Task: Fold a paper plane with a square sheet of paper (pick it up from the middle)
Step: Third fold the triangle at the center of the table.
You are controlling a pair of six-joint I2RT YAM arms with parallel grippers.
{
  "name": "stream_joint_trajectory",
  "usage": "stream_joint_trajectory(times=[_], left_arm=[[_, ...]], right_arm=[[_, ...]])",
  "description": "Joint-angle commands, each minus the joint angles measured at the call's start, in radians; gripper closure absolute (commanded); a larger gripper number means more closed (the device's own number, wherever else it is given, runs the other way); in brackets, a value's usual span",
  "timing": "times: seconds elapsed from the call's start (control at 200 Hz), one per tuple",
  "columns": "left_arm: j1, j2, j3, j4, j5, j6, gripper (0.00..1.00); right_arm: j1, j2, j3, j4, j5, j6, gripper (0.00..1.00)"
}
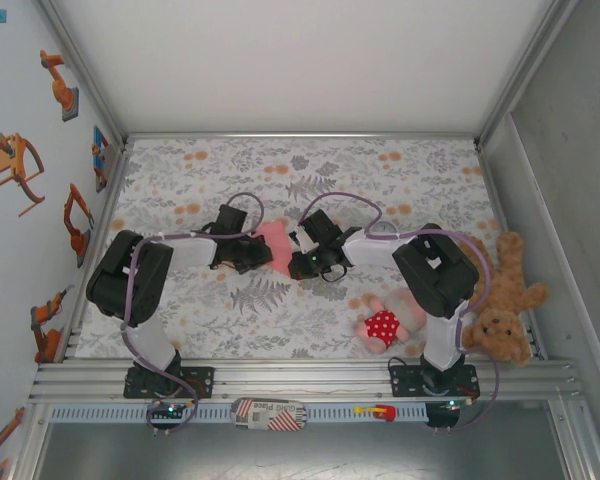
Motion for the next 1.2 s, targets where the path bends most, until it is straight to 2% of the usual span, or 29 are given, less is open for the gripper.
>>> stream_joint_trajectory(times=[0.0, 0.265, 0.406, 0.561, 0.681, 0.816, 0.987, 1.192], left_arm=[[0.071, -0.017, -0.027, -0.114, -0.144, 0.067, 0.93], [0.117, -0.065, -0.061, -0.118, -0.157, 0.093, 0.92], [0.139, -0.112, -0.055, -0.122, -0.163, 0.085, 0.92], [0.134, -0.216, -0.052, -0.111, -0.141, 0.010, 0.88], [0.104, -0.314, -0.081, -0.109, -0.153, -0.046, 0.82], [0.026, -0.358, -0.110, -0.063, -0.157, -0.120, 0.79], [-0.068, -0.290, -0.098, 0.010, -0.140, -0.176, 0.80], [-0.114, -0.157, -0.075, 0.107, -0.095, -0.209, 0.86]], right_arm=[[-0.005, 0.055, -0.061, -0.193, 0.132, 0.015, 1.00], [-0.005, 0.039, -0.054, -0.173, 0.111, 0.028, 1.00], [-0.005, -0.003, -0.042, -0.077, 0.026, 0.057, 1.00], [-0.005, -0.076, 0.009, 0.030, -0.043, 0.102, 1.00], [-0.004, -0.112, 0.001, 0.107, -0.058, 0.151, 0.99], [-0.005, -0.102, -0.005, 0.130, -0.043, 0.185, 1.00], [-0.005, -0.064, 0.019, 0.098, -0.014, 0.189, 1.00], [-0.005, -0.015, 0.045, 0.050, 0.006, 0.178, 1.00]])
